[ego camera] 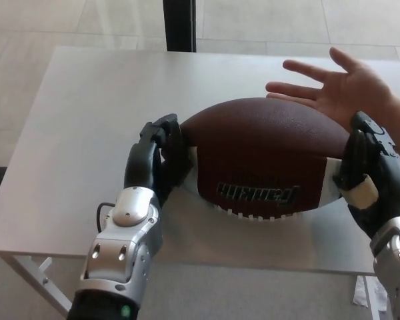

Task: The robot uses both its hands to grab the left and right ends of a football kept in the middle of the desk infront of it, lifts it up and places it in the palm of a person

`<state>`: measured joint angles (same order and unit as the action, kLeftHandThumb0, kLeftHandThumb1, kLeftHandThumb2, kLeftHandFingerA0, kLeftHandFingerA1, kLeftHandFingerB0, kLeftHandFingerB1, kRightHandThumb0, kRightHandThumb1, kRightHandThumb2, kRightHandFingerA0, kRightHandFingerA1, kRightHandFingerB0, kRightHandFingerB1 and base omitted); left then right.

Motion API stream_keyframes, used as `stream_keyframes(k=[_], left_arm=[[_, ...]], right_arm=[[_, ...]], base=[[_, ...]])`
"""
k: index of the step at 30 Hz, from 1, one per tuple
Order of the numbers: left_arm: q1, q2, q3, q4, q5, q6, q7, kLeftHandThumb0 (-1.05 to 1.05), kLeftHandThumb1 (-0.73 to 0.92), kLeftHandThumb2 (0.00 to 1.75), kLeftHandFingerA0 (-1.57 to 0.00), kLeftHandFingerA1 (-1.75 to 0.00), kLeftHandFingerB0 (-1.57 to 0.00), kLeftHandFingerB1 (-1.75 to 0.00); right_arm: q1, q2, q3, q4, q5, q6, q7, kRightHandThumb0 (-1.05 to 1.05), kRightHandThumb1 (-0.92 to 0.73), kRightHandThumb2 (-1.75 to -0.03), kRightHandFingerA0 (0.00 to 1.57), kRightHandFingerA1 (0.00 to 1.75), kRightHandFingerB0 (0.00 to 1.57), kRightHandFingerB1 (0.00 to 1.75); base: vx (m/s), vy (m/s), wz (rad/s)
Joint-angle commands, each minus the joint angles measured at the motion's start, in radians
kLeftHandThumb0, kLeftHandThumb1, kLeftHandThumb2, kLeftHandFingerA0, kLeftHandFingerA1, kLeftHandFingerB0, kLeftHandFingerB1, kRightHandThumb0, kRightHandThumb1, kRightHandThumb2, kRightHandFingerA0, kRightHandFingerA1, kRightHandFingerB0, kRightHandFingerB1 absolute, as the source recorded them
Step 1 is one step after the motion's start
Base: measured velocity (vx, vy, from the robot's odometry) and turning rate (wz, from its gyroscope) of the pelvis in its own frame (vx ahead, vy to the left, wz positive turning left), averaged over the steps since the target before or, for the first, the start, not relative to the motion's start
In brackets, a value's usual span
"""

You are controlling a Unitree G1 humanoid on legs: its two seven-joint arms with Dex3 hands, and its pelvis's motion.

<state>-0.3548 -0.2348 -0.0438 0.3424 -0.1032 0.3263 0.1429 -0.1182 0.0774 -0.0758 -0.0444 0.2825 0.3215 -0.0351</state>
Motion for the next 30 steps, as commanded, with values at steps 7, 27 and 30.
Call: stream_keyframes(k=[7, 27, 30], left_arm=[[-0.001, -0.122, -0.180, 0.062, 0.063, 0.043, -0.001, -0.52, 0.88, 0.63, -0.72, -1.75, -0.39, -1.38], [-0.051, -0.306, -0.072, 0.037, -0.012, -0.174, 0.179, -0.06, 0.81, 1.36, -1.02, -1.19, -0.92, -1.14], [-0.095, -0.325, -0.069, 0.053, 0.001, -0.216, 0.216, -0.10, 0.74, 1.26, -0.87, -1.75, -0.66, -1.75]], right_arm=[[-0.012, 0.110, 0.099, 0.092, -0.022, -0.220, 0.055, -0.30, -0.38, -1.48, 1.23, 1.74, 1.06, 1.54], [-0.139, 0.239, -0.024, 0.192, -0.111, -0.482, -0.283, -0.47, -0.57, -1.33, 1.31, 1.49, 1.03, 1.35], [-0.181, 0.255, -0.037, 0.188, -0.121, -0.499, -0.337, -0.32, -0.51, -1.36, 1.06, 1.75, 0.75, 1.74]], base=[[0.00, 0.000, 0.00], [0.00, 0.000, 0.00], [0.00, 0.000, 0.00]])
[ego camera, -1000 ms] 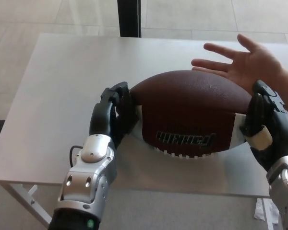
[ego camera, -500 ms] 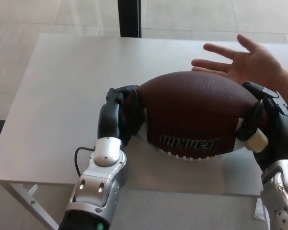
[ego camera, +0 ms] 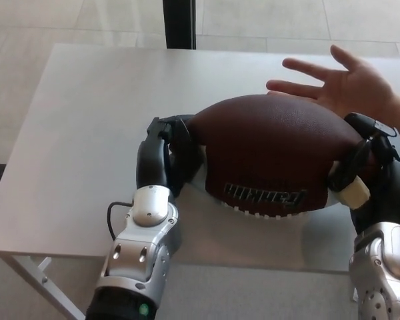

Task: The robot uses both its hands to grab the left and right ends of a football kept in the middle of the desk infront of it, lifts it up and places it in the palm of a person

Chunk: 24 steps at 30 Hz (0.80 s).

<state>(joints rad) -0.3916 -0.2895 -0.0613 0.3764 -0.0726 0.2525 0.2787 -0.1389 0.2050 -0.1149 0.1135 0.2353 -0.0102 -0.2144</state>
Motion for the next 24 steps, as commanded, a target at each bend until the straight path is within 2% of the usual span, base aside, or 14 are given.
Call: stream_keyframes(k=[1, 9, 10, 11, 12, 13, 14, 16, 17, 20, 21, 22, 23, 24], left_arm=[[-0.091, -0.271, -0.045, 0.028, -0.023, -0.147, 0.097, -0.13, 0.67, 1.31, -0.88, -1.75, -0.66, -1.75], [-0.324, -0.210, 0.022, 0.115, -0.030, -0.086, 0.137, -0.12, 0.55, 1.23, -0.94, -1.75, -0.71, -1.75], [-0.401, -0.191, 0.050, 0.142, -0.049, -0.044, 0.143, -0.18, 0.51, 1.17, -1.22, -1.41, -1.05, -1.29], [-0.434, -0.182, 0.059, 0.160, -0.056, -0.024, 0.142, -0.20, 0.49, 1.15, -1.24, -1.41, -1.05, -1.28], [-0.491, -0.170, 0.072, 0.182, -0.060, 0.017, 0.153, -0.20, 0.58, 1.00, -0.94, -1.68, -0.79, -1.39], [-0.538, -0.158, 0.078, 0.203, -0.061, 0.043, 0.156, -0.22, 0.63, 0.88, -0.94, -1.64, -0.78, -1.28], [-0.571, -0.146, 0.077, 0.217, -0.058, 0.061, 0.149, -0.27, 0.55, 1.05, -1.19, -1.31, -0.90, -1.07], [-0.633, -0.109, 0.048, 0.249, -0.021, 0.080, 0.120, -0.24, 0.52, 1.07, -1.19, -1.30, -0.98, -1.15], [-0.656, -0.103, 0.051, 0.259, -0.023, 0.092, 0.119, -0.25, 0.66, 0.84, -0.91, -1.42, -0.80, -1.16], [-0.734, -0.079, 0.067, 0.303, -0.045, 0.100, 0.099, -0.20, 0.65, 0.91, -0.92, -1.48, -0.79, -1.23], [-0.751, -0.068, 0.055, 0.315, -0.032, 0.111, 0.093, -0.25, 0.69, 0.77, -0.89, -1.41, -0.67, -0.87], [-0.779, -0.052, 0.038, 0.337, -0.010, 0.127, 0.083, -0.25, 0.69, 0.77, -0.89, -1.41, -0.67, -0.87], [-0.801, -0.044, 0.038, 0.355, -0.010, 0.150, 0.083, -0.24, 0.73, 0.70, -0.89, -1.23, -0.64, -0.72], [-0.808, -0.047, 0.058, 0.362, -0.036, 0.136, 0.076, -0.22, 0.72, 0.74, -0.88, -1.31, -0.64, -0.82]], right_arm=[[-0.190, 0.134, -0.008, 0.026, -0.072, -0.162, -0.185, -0.25, -0.52, -1.31, 1.02, 1.75, 0.78, 1.72], [-0.362, 0.097, -0.080, 0.045, -0.055, -0.139, -0.257, -0.18, -0.49, -1.41, 1.03, 1.75, 0.80, 1.68], [-0.409, 0.078, -0.106, 0.059, -0.039, -0.136, -0.263, -0.16, -0.45, -1.44, 1.02, 1.75, 0.83, 1.66], [-0.429, 0.075, -0.119, 0.059, -0.035, -0.119, -0.282, -0.15, -0.47, -1.45, 1.05, 1.75, 0.88, 1.57], [-0.466, 0.066, -0.136, 0.073, -0.034, -0.114, -0.306, -0.19, -0.42, -1.42, 1.05, 1.75, 0.85, 1.64], [-0.494, 0.059, -0.151, 0.081, -0.026, -0.110, -0.320, -0.21, -0.46, -1.38, 1.05, 1.75, 0.83, 1.67], [-0.514, 0.057, -0.163, 0.080, -0.015, -0.094, -0.333, -0.26, -0.59, -1.20, 1.03, 1.75, 0.78, 1.68], [-0.556, 0.066, -0.197, 0.079, 0.033, -0.099, -0.351, -0.22, -0.56, -1.20, 0.96, 1.75, 0.80, 1.59], [-0.572, 0.065, -0.206, 0.085, 0.042, -0.104, -0.356, -0.19, -0.56, -1.18, 0.96, 1.75, 0.79, 1.57], [-0.622, 0.051, -0.225, 0.101, 0.054, -0.108, -0.362, -0.14, -0.51, -1.28, 0.97, 1.75, 0.77, 1.62], [-0.634, 0.051, -0.235, 0.105, 0.074, -0.113, -0.358, -0.12, -0.52, -1.25, 0.93, 1.75, 0.72, 1.62], [-0.652, 0.051, -0.252, 0.115, 0.106, -0.121, -0.350, -0.12, -0.52, -1.25, 0.93, 1.75, 0.72, 1.62], [-0.670, 0.053, -0.273, 0.140, 0.135, -0.142, -0.346, -0.10, -0.53, -1.26, 0.94, 1.75, 0.74, 1.61], [-0.682, 0.054, -0.284, 0.152, 0.148, -0.157, -0.346, -0.09, -0.52, -1.30, 0.97, 1.75, 0.71, 1.65]], base=[[0.00, 0.000, 0.00], [0.00, 0.000, 0.00], [0.00, 0.000, 0.00], [0.00, 0.000, 0.00], [0.00, 0.000, 0.00], [0.00, 0.000, 0.00], [0.00, 0.000, 0.00], [0.00, 0.000, 0.00], [0.00, 0.000, 0.00], [0.00, 0.000, 0.00], [0.00, 0.000, 0.00], [0.00, 0.000, 0.00], [0.00, 0.000, 0.00], [0.00, 0.000, 0.00]])
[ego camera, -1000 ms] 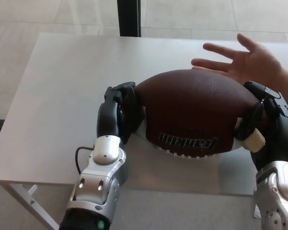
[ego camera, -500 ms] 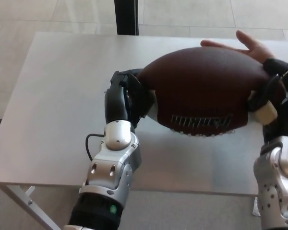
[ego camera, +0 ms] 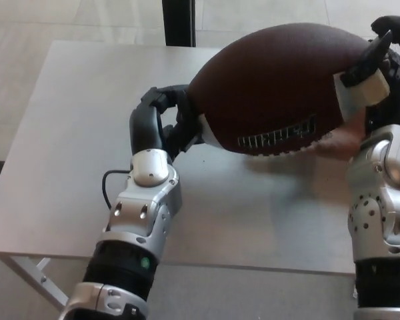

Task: The robot uses both its hands to grab the left and right ends of a football kept in the middle of the desk infront of it, lifts it up and places it in the palm of a person

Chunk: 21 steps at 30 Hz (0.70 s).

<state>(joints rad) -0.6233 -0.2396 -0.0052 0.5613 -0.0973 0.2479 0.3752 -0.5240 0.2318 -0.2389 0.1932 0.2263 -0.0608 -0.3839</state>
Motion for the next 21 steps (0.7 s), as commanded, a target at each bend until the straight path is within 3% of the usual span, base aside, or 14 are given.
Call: stream_keyframes(k=[1, 2, 4, 6, 7, 8, 9, 10, 11, 14, 16, 17, 19, 21], left_arm=[[-0.596, -0.094, 0.016, 0.199, -0.030, 0.132, -0.030, -0.21, 0.73, 0.73, -0.87, -1.43, -0.70, -1.06], [-0.613, -0.091, 0.025, 0.218, -0.038, 0.133, -0.030, -0.23, 0.73, 0.73, -0.88, -1.48, -0.74, -1.18], [-0.662, -0.083, 0.032, 0.269, -0.035, 0.144, -0.024, -0.27, 0.73, 0.68, -0.88, -1.37, -0.70, -0.94], [-0.707, -0.076, 0.028, 0.309, -0.023, 0.160, -0.032, -0.25, 0.72, 0.67, -0.88, -1.39, -0.66, -0.92], [-0.730, -0.075, 0.024, 0.332, -0.014, 0.169, -0.033, -0.28, 0.70, 0.62, -0.88, -1.38, -0.65, -0.84], [-0.775, -0.066, 0.006, 0.367, 0.007, 0.203, -0.053, -0.32, 0.73, 0.63, -0.87, -1.32, -0.59, -0.82], [-0.800, -0.061, -0.006, 0.387, 0.021, 0.215, -0.062, -0.28, 0.72, 0.62, -0.87, -1.38, -0.62, -0.99], [-0.820, -0.060, -0.017, 0.409, 0.036, 0.223, -0.063, -0.26, 0.70, 0.60, -0.89, -1.36, -0.55, -0.78], [-0.829, -0.058, -0.020, 0.419, 0.041, 0.225, -0.063, -0.26, 0.70, 0.60, -0.89, -1.36, -0.55, -0.78], [-0.865, -0.066, -0.047, 0.459, 0.066, 0.237, -0.079, -0.23, 0.70, 0.60, -0.85, -1.15, -0.55, -0.63], [-0.879, -0.054, -0.104, 0.486, 0.118, 0.229, -0.131, -0.27, 0.70, 0.60, -0.87, -1.04, -0.64, -0.68], [-0.878, -0.060, -0.118, 0.488, 0.129, 0.221, -0.134, -0.22, 0.68, 0.60, -0.88, -1.06, -0.77, -0.75], [-0.866, -0.064, -0.112, 0.495, 0.119, 0.186, -0.144, -0.20, 0.67, 0.59, -0.89, -1.05, -0.77, -0.75], [-0.851, -0.067, -0.115, 0.508, 0.117, 0.184, -0.144, -0.27, 0.72, 0.61, -0.95, -1.21, -0.78, -0.88]], right_arm=[[-0.327, 0.033, -0.192, 0.086, 0.210, -0.107, -0.186, -0.12, -0.53, -1.28, 0.96, 1.75, 0.75, 1.62], [-0.336, 0.025, -0.194, 0.098, 0.200, -0.099, -0.189, -0.12, -0.53, -1.32, 0.98, 1.75, 0.70, 1.70], [-0.355, 0.009, -0.204, 0.116, 0.203, -0.087, -0.182, -0.17, -0.47, -1.36, 1.00, 1.75, 0.76, 1.73], [-0.365, 0.007, -0.224, 0.100, 0.237, -0.070, -0.178, -0.14, -0.46, -1.37, 1.00, 1.75, 0.78, 1.70], [-0.372, -0.003, -0.232, 0.103, 0.234, -0.055, -0.185, -0.15, -0.48, -1.33, 1.00, 1.75, 0.75, 1.72], [-0.386, -0.012, -0.253, 0.106, 0.256, -0.048, -0.190, -0.22, -0.60, -1.09, 1.02, 1.75, 0.73, 1.74], [-0.396, -0.015, -0.267, 0.111, 0.266, -0.052, -0.192, -0.21, -0.60, -1.08, 1.03, 1.75, 0.75, 1.73], [-0.404, -0.017, -0.279, 0.113, 0.280, -0.053, -0.191, -0.20, -0.53, -1.21, 1.01, 1.75, 0.81, 1.68], [-0.408, -0.017, -0.284, 0.116, 0.283, -0.053, -0.190, -0.20, -0.53, -1.21, 1.01, 1.75, 0.81, 1.68], [-0.438, -0.005, -0.340, 0.124, 0.360, -0.067, -0.201, -0.33, -0.81, -0.80, 0.98, 1.75, 0.75, 1.75], [-0.443, -0.012, -0.326, 0.153, 0.261, -0.089, -0.246, -0.32, -0.75, -0.80, 0.92, 1.75, 0.74, 1.58], [-0.444, -0.017, -0.340, 0.150, 0.273, -0.075, -0.254, -0.31, -0.71, -0.81, 0.93, 1.75, 0.79, 1.61], [-0.445, -0.016, -0.356, 0.152, 0.276, -0.069, -0.259, -0.31, -0.75, -0.75, 0.89, 1.75, 0.78, 1.58], [-0.421, -0.011, -0.354, 0.156, 0.253, -0.060, -0.253, -0.32, -0.75, -0.73, 0.92, 1.75, 0.78, 1.60]], base=[[0.00, 0.000, 0.00], [0.00, 0.000, 0.00], [0.00, 0.000, 0.00], [0.00, 0.000, 0.00], [0.00, 0.000, 0.00], [0.00, 0.000, 0.00], [0.00, 0.000, 0.00], [0.00, 0.000, 0.00], [0.00, 0.000, 0.00], [0.00, 0.000, 0.00], [0.00, 0.000, 0.00], [0.00, 0.000, 0.00], [0.00, 0.000, 0.00], [0.00, 0.000, 0.00]])
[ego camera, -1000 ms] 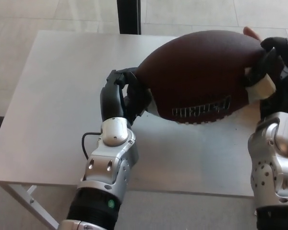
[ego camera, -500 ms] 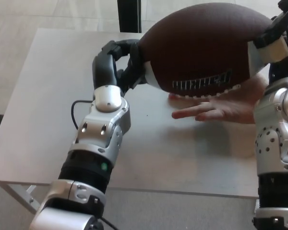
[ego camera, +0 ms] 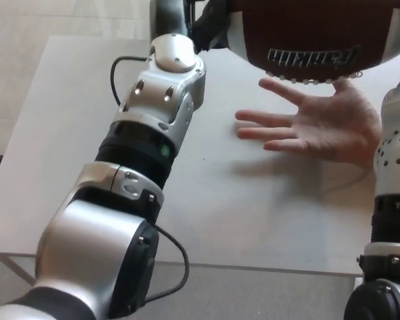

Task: The robot uses both its hands to grab the left and right ends of a football kept in the middle of the desk infront of it, lifts it up and places it in the palm of a person

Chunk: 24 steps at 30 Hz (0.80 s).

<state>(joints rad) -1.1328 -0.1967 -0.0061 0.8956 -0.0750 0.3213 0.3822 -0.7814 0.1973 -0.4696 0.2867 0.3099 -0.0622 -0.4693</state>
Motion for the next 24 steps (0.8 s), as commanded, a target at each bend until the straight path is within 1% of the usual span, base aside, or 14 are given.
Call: stream_keyframes(k=[1, 2, 4, 6, 7, 8, 9, 12, 14, 15, 17, 20, 22, 24], left_arm=[[-0.343, -0.107, -0.114, 0.180, 0.093, 0.108, -0.152, -0.27, 0.72, 0.61, -0.95, -1.21, -0.78, -0.88], [-0.326, -0.110, -0.141, 0.203, 0.114, 0.101, -0.170, -0.25, 0.67, 0.61, -0.89, -1.32, -0.71, -0.86], [-0.306, -0.115, -0.154, 0.223, 0.122, 0.086, -0.176, -0.30, 0.67, 0.60, -0.90, -1.14, -0.72, -0.62], [-0.280, -0.119, -0.192, 0.251, 0.147, 0.071, -0.192, -0.24, 0.65, 0.58, -0.88, -0.98, -0.81, -0.68], [-0.261, -0.127, -0.212, 0.268, 0.157, 0.077, -0.192, -0.24, 0.68, 0.60, -0.83, -1.13, -0.73, -0.73], [-0.248, -0.128, -0.226, 0.276, 0.166, 0.080, -0.193, -0.19, 0.67, 0.62, -0.80, -1.30, -0.67, -0.75], [-0.228, -0.129, -0.254, 0.290, 0.183, 0.082, -0.195, -0.17, 0.64, 0.64, -0.85, -1.26, -0.73, -0.76], [-0.194, -0.134, -0.300, 0.309, 0.205, 0.095, -0.214, -0.14, 0.63, 0.67, -0.85, -1.40, -0.72, -0.84], [-0.144, -0.145, -0.324, 0.326, 0.217, 0.092, -0.218, -0.11, 0.59, 0.72, -0.88, -1.30, -0.72, -0.82], [-0.115, -0.147, -0.348, 0.335, 0.234, 0.083, -0.218, -0.11, 0.58, 0.73, -0.88, -1.30, -0.74, -0.85], [-0.092, -0.145, -0.374, 0.338, 0.247, 0.072, -0.226, -0.09, 0.57, 0.71, -0.85, -1.32, -0.77, -0.86], [-0.029, -0.141, -0.430, 0.343, 0.281, 0.045, -0.232, -0.17, 0.61, 0.68, -0.82, -1.14, -0.74, -0.79], [-0.012, -0.138, -0.439, 0.336, 0.281, 0.056, -0.232, -0.16, 0.61, 0.73, -0.85, -1.34, -0.76, -0.81], [0.005, -0.134, -0.453, 0.333, 0.287, 0.070, -0.248, -0.20, 0.60, 0.64, -0.90, -1.01, -0.84, -0.73]], right_arm=[[-0.164, 0.027, -0.125, 0.064, 0.163, -0.058, -0.168, -0.32, -0.75, -0.73, 0.92, 1.75, 0.78, 1.60], [-0.136, 0.032, -0.125, 0.059, 0.150, -0.032, -0.177, -0.30, -0.75, -0.82, 0.93, 1.75, 0.80, 1.61], [-0.115, 0.037, -0.132, 0.069, 0.134, -0.018, -0.193, -0.37, -0.81, -0.65, 0.83, 1.75, 0.65, 1.63], [-0.078, 0.047, -0.131, 0.078, 0.118, -0.001, -0.189, -0.35, -0.83, -0.70, 0.69, 1.74, 0.55, 1.54], [-0.062, 0.053, -0.147, 0.090, 0.130, 0.022, -0.199, -0.33, -0.89, -0.58, 0.56, 1.65, 0.54, 1.39], [-0.053, 0.059, -0.151, 0.102, 0.125, 0.028, -0.211, -0.32, -0.88, -0.63, 0.70, 1.70, 0.61, 1.40], [-0.043, 0.069, -0.166, 0.125, 0.135, 0.019, -0.217, -0.24, -0.86, -0.68, 0.77, 1.75, 0.69, 1.49], [-0.005, 0.086, -0.171, 0.144, 0.131, 0.035, -0.221, -0.22, -0.82, -0.67, 0.81, 1.72, 0.71, 1.20], [0.039, 0.103, -0.186, 0.165, 0.151, 0.056, -0.222, -0.36, -0.87, -0.64, 0.89, 1.75, 0.66, 1.61], [0.062, 0.110, -0.186, 0.178, 0.150, 0.069, -0.221, -0.38, -0.86, -0.68, 0.82, 1.74, 0.70, 1.51], [0.079, 0.111, -0.183, 0.179, 0.161, 0.090, -0.223, -0.38, -0.84, -0.64, 0.89, 1.75, 0.75, 1.60], [0.134, 0.114, -0.151, 0.196, 0.132, 0.111, -0.222, -0.38, -0.86, -0.66, 0.93, 1.50, 0.79, 1.36], [0.158, 0.113, -0.129, 0.191, 0.131, 0.136, -0.201, -0.39, -0.83, -0.69, 0.98, 1.49, 0.90, 1.30], [0.177, 0.108, -0.117, 0.203, 0.138, 0.155, -0.190, -0.40, -0.84, -0.65, 0.93, 1.28, 0.82, 1.15]], base=[[0.00, 0.000, 0.00], [0.00, 0.000, 0.00], [0.00, 0.000, 0.00], [0.00, 0.000, 0.00], [0.00, 0.000, 0.00], [0.00, 0.000, 0.00], [0.00, 0.000, 0.00], [0.00, 0.000, 0.00], [0.00, 0.000, 0.00], [0.00, 0.000, 0.00], [0.00, 0.000, 0.00], [0.00, 0.000, 0.02], [0.00, 0.000, 0.00], [0.00, 0.000, 0.00]])
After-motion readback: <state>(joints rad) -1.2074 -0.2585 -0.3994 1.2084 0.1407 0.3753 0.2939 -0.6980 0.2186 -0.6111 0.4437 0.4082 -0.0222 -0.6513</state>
